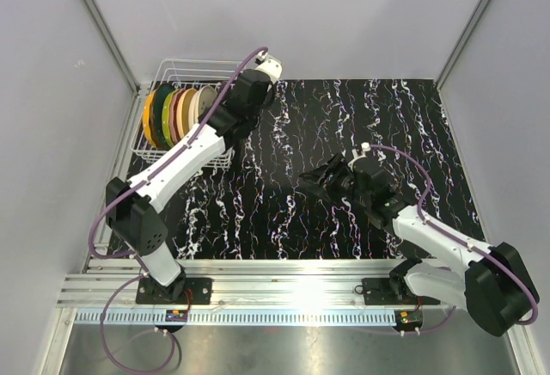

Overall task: Load the plates into the dish rack
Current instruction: Insert the plate into the dish rack

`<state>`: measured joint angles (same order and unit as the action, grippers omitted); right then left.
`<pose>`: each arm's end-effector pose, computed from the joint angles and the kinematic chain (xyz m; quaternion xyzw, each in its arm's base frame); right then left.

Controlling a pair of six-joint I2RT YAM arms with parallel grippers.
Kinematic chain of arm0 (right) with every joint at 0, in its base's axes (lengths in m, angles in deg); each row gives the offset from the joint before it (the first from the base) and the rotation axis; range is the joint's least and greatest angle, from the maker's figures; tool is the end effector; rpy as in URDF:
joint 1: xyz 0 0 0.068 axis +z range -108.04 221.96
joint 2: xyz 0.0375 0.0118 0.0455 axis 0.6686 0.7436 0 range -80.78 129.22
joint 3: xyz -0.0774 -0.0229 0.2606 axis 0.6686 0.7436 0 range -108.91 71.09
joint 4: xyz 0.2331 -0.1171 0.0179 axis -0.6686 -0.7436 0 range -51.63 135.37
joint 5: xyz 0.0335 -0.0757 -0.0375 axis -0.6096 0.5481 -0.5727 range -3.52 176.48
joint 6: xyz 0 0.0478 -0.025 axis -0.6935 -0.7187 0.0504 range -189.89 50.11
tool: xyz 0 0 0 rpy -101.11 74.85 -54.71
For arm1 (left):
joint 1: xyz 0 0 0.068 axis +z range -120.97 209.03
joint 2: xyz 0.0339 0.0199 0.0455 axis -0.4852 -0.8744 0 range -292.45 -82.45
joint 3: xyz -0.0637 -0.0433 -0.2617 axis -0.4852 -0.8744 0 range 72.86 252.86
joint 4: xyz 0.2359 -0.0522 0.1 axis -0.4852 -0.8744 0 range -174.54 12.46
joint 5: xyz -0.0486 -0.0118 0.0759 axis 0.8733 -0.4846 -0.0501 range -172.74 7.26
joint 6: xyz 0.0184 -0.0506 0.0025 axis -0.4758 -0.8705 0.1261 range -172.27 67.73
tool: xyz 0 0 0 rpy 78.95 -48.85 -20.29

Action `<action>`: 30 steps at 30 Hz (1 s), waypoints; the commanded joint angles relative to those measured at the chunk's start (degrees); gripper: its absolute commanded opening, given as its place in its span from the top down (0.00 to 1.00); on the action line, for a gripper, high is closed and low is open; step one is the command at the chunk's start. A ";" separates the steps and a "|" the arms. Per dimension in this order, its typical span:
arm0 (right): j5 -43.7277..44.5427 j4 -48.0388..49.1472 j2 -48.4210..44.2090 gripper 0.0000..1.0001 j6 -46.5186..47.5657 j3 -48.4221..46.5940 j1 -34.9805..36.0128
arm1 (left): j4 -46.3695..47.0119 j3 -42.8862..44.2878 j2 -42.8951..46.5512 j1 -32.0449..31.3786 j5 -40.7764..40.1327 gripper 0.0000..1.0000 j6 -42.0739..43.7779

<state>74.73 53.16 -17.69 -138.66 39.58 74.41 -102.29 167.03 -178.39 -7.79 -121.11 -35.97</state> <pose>0.1989 0.1350 0.2277 0.2066 0.8092 0.4743 0.2785 0.3217 -0.2131 0.3831 0.2046 0.7958 0.1865 0.5386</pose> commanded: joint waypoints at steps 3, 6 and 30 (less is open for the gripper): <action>-0.73 1.96 1.16 0.32 2.06 -1.80 -0.81 | 10.07 1.81 1.55 2.19 -2.33 1.00 -1.26; -1.35 2.23 1.86 0.32 2.15 -1.80 -1.24 | 10.43 0.93 1.37 3.42 -1.19 1.00 -3.02; -2.58 4.42 3.79 0.32 1.98 1.36 -2.65 | 14.91 -8.48 2.16 9.04 5.68 0.99 -10.58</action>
<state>73.24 54.91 -14.26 -137.55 40.74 72.26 -93.64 158.20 -178.74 0.60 -114.19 -45.96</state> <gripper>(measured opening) 0.677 0.200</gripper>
